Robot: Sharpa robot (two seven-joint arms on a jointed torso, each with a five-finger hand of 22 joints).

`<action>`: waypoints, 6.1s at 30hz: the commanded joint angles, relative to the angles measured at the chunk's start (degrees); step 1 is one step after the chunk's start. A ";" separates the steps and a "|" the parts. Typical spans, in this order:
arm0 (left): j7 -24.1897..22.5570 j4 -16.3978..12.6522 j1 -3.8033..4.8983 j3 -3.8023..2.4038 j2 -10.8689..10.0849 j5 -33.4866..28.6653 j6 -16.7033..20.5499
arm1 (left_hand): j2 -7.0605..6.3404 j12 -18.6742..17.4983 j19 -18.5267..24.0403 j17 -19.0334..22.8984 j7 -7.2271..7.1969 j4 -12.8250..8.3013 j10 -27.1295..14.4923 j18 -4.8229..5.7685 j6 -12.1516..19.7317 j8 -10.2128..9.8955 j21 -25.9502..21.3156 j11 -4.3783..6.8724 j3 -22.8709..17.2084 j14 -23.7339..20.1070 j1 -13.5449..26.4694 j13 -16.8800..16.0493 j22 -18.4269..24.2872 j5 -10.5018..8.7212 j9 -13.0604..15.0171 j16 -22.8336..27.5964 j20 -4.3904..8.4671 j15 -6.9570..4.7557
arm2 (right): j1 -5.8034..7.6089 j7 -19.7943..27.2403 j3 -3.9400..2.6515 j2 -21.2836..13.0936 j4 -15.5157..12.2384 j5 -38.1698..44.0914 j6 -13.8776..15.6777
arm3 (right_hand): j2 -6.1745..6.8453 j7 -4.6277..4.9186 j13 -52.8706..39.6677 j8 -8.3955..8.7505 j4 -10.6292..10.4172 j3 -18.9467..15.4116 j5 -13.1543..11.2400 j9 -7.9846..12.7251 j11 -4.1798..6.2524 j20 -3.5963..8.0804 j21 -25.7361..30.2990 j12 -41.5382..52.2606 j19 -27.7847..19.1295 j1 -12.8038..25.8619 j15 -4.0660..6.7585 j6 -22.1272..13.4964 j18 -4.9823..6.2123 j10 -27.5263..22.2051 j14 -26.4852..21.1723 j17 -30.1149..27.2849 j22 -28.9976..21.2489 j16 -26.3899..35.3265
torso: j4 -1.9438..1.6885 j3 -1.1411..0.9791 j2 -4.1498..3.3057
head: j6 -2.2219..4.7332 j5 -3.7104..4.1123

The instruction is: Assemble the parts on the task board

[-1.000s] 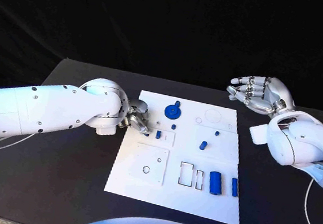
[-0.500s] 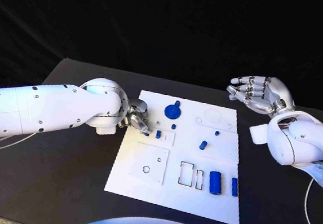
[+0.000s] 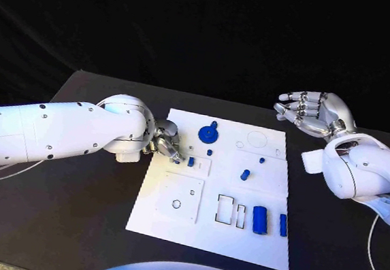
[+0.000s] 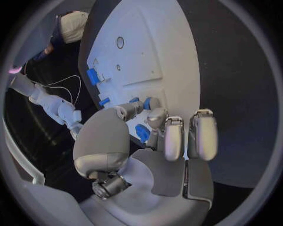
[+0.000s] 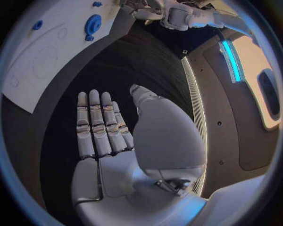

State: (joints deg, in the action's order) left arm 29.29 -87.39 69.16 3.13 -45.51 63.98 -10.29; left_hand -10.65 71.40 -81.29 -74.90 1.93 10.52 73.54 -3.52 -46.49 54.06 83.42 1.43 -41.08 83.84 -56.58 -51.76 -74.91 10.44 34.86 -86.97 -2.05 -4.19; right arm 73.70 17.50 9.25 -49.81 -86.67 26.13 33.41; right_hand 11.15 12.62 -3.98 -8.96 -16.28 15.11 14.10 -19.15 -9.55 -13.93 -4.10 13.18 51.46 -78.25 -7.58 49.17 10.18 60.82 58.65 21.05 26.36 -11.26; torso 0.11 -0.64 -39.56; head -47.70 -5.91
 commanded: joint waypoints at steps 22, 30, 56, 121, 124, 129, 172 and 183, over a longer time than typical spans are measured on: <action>0.22 1.13 -0.16 0.11 0.05 -0.35 -1.35 | -0.71 0.22 -0.05 -9.39 0.56 4.17 -0.05 0.39 -0.64 -0.17 -0.07 0.00 6.97 4.61 3.13 0.50 -1.78 -0.03 -0.68 0.05 0.02 -0.28 | -0.28 0.32 0.00 -0.03 0.05 0.16 -0.67 | -0.16 1.19 0.17 0.28 0.10 -0.66 -0.21 0.11 -0.45 -0.41 0.18 0.33 -0.17 0.51 -0.19 -0.46 0.24 -0.31 -0.19 -0.15 -0.30 0.44 | -0.02 0.04 -0.03 | 0.02 0.01; 0.13 0.88 -0.16 -0.09 -0.07 -0.36 -0.48 | -0.94 0.09 0.15 -9.39 0.55 5.87 -0.30 0.32 -0.51 -0.18 -0.28 -0.01 10.63 4.60 3.16 0.91 -1.48 -0.04 -0.89 0.05 0.04 -0.29 | -0.32 0.15 0.00 -0.02 0.08 0.17 -0.88 | -0.13 1.22 0.19 0.30 0.06 -0.82 -0.22 0.14 -0.48 -0.44 0.21 0.34 -0.23 0.67 -0.22 -0.51 0.23 -0.38 -0.26 -0.19 -0.41 0.52 | 0.00 0.07 0.01 | 0.02 0.03; -22.41 -2.92 0.01 -3.64 -2.98 -13.14 17.76 | 1.25 -18.05 26.25 21.68 8.66 5.65 -26.12 -6.90 14.87 -6.90 -28.10 -7.55 14.20 -13.55 -13.93 24.51 35.56 1.11 -6.00 21.31 -5.44 6.22 | -0.64 0.36 0.00 0.03 0.28 0.15 -0.57 | -0.17 1.27 0.21 0.34 -0.01 -1.00 -0.21 0.18 -0.53 -0.47 0.24 0.37 -0.31 0.90 -0.27 -0.59 0.22 -0.47 -0.33 -0.24 -0.55 0.62 | -0.13 0.02 0.05 | 1.03 0.54; -31.91 13.53 0.52 1.60 13.19 29.32 8.51 | -2.01 -39.01 22.55 34.23 7.56 -0.45 -24.24 -5.85 3.46 -21.65 -22.22 -8.29 12.55 -19.35 -28.87 45.70 27.39 0.53 -23.40 17.59 -6.26 6.98 | -1.03 -0.26 -0.01 0.68 0.54 0.43 0.05 | -0.48 1.46 0.28 0.55 0.12 -1.37 -0.15 0.33 -0.73 -0.60 0.26 0.31 -0.52 0.99 -0.44 -0.99 0.21 -1.09 -0.58 -0.42 -1.02 0.97 | -0.03 0.01 0.02 | 1.56 2.15; -31.60 13.64 0.51 1.60 13.40 29.44 8.61 | -1.91 -39.11 22.55 34.32 7.60 -0.60 -24.23 -5.83 3.40 -21.74 -21.92 -8.31 12.18 -19.33 -28.96 45.79 27.10 0.54 -23.48 17.39 -6.28 6.98 | -1.03 -0.37 -0.01 0.67 0.54 0.52 -0.12 | -0.56 1.46 0.28 0.54 0.16 -1.35 -0.14 0.34 -0.73 -0.61 0.25 0.32 -0.52 0.93 -0.44 -0.98 0.21 -1.11 -0.58 -0.43 -1.06 0.99 | -0.06 0.02 0.01 | 1.57 2.08; -31.32 13.95 0.48 1.61 13.86 29.53 8.42 | -1.77 -39.21 22.20 34.02 7.69 -0.77 -24.07 -5.69 3.20 -21.87 -21.00 -8.33 11.59 -19.03 -28.84 45.95 26.04 0.51 -23.62 16.76 -6.31 7.03 | -1.03 -0.45 -0.01 0.69 0.54 0.62 -0.32 | -0.59 1.46 0.28 0.54 0.19 -1.34 -0.14 0.34 -0.73 -0.61 0.25 0.32 -0.53 0.89 -0.44 -0.98 0.21 -1.13 -0.59 -0.43 -1.08 1.00 | 0.04 0.01 -0.07 | 1.49 2.12; -31.51 13.97 0.21 1.71 13.92 29.14 12.99 | -0.20 -44.82 14.17 26.90 5.95 -5.62 -12.01 -3.50 -6.31 -24.07 -11.03 -5.53 6.44 -9.66 -26.22 47.43 13.53 0.35 -23.05 10.13 -4.55 4.46 | -1.07 -0.12 -0.01 0.88 0.67 0.66 -0.54 | -0.73 1.46 0.26 0.51 0.26 -1.33 -0.14 0.35 -0.73 -0.64 0.24 0.38 -0.56 0.78 -0.45 -0.95 0.22 -1.17 -0.59 -0.47 -1.21 1.06 | -0.02 0.07 0.02 | 1.52 2.09; -30.50 7.87 0.06 -0.65 9.75 27.67 14.11 | -0.72 -46.02 14.15 26.59 5.97 -5.82 -11.46 -3.48 -6.48 -24.80 -10.97 -5.60 6.57 -9.34 -25.38 47.46 13.46 0.38 -22.95 9.96 -4.54 4.51 | -1.12 -0.05 -0.01 0.55 0.61 0.68 -0.47 | -0.81 1.46 0.26 0.49 0.24 -1.37 -0.15 0.36 -0.73 -0.65 0.23 0.43 -0.58 0.83 -0.46 -0.92 0.23 -1.19 -0.58 -0.48 -1.28 1.09 | -0.18 -0.06 0.11 | 1.34 2.00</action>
State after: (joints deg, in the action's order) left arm -1.60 -78.86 69.19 2.65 -35.46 92.68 2.72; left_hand -11.35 25.78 -66.87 -48.41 7.88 5.03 61.77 -7.96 -52.45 29.49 72.27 -4.19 -34.55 74.03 -82.29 -4.31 -61.39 10.61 11.90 -76.81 -6.66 0.31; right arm 72.62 17.05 9.27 -49.27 -86.03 26.25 33.60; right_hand 10.93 12.42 -3.77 -8.74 -16.20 13.93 14.10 -18.88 -10.36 -14.35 -4.10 13.42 51.05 -77.58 -7.99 48.56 10.18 60.00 58.24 20.65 25.14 -10.37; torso 0.01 -0.58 -39.52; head -46.29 -3.89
